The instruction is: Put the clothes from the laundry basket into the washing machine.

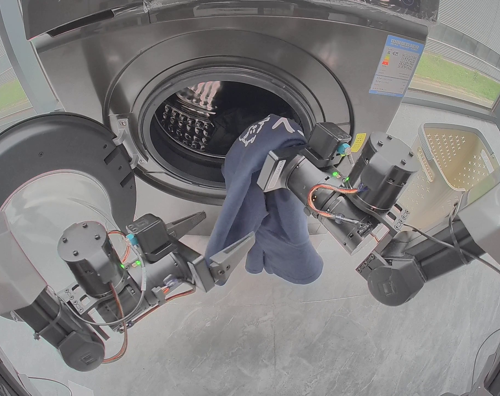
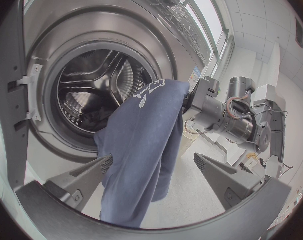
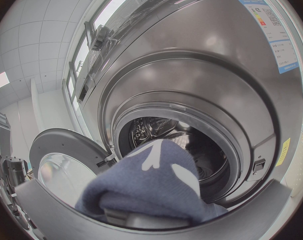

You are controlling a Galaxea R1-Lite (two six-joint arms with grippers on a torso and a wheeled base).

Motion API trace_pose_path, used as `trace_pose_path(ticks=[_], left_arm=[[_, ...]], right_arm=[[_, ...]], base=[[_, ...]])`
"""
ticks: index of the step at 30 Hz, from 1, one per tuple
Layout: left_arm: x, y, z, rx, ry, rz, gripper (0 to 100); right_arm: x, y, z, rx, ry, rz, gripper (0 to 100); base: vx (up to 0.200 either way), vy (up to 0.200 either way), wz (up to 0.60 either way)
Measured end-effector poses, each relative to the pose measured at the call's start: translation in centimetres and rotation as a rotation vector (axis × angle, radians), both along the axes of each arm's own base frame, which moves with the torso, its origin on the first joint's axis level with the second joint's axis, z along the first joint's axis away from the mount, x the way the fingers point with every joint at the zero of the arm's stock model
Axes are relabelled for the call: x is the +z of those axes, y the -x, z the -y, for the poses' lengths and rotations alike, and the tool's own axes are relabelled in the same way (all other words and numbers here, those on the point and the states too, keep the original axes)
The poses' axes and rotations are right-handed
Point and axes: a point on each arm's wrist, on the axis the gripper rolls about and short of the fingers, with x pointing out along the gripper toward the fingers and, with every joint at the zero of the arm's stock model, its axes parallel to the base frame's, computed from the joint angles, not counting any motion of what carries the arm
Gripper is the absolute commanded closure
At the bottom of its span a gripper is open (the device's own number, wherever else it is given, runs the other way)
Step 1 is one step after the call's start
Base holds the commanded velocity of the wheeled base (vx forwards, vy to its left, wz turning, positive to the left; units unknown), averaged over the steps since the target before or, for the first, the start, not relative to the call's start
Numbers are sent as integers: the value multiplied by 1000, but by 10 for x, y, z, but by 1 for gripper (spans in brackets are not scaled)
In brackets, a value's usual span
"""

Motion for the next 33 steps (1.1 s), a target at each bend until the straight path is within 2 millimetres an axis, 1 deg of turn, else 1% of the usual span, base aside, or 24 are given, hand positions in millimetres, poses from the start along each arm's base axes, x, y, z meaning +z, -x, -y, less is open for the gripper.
trace_pose_path(ticks=[4, 7, 14, 17, 21, 25, 29, 32, 33], left_arm=[[0, -12, 15, -16, 14, 19, 0], [-7, -18, 28, -40, 10, 13, 0], [-22, -25, 64, -102, 7, 6, 0], [-28, -30, 74, -109, 5, 5, 0], [-37, -41, 83, -94, 6, 7, 0], [-43, -57, 88, -20, 17, 17, 0], [-49, -74, 88, 48, 29, 25, 0], [-53, -82, 88, 90, 31, 24, 0], [-54, -84, 88, 102, 31, 25, 100]], right_arm=[[-2, 3, -3, 4, 5, -9, 100], [-3, 4, -4, 8, 6, -11, 100], [-4, 9, -9, 22, 10, -16, 100], [-4, 12, -12, 31, 9, -17, 100], [-4, 14, -14, 39, 8, -17, 100], [-5, 18, -17, 53, 3, -22, 100], [-6, 21, -19, 63, 6, -29, 100], [-6, 23, -19, 65, 6, -30, 100], [-6, 23, -19, 65, 5, -29, 100]], base=[[0, 0, 0], [0, 0, 0], [0, 0, 0], [0, 0, 0], [0, 0, 0], [0, 0, 0], [0, 0, 0], [0, 0, 0], [0, 0, 0]])
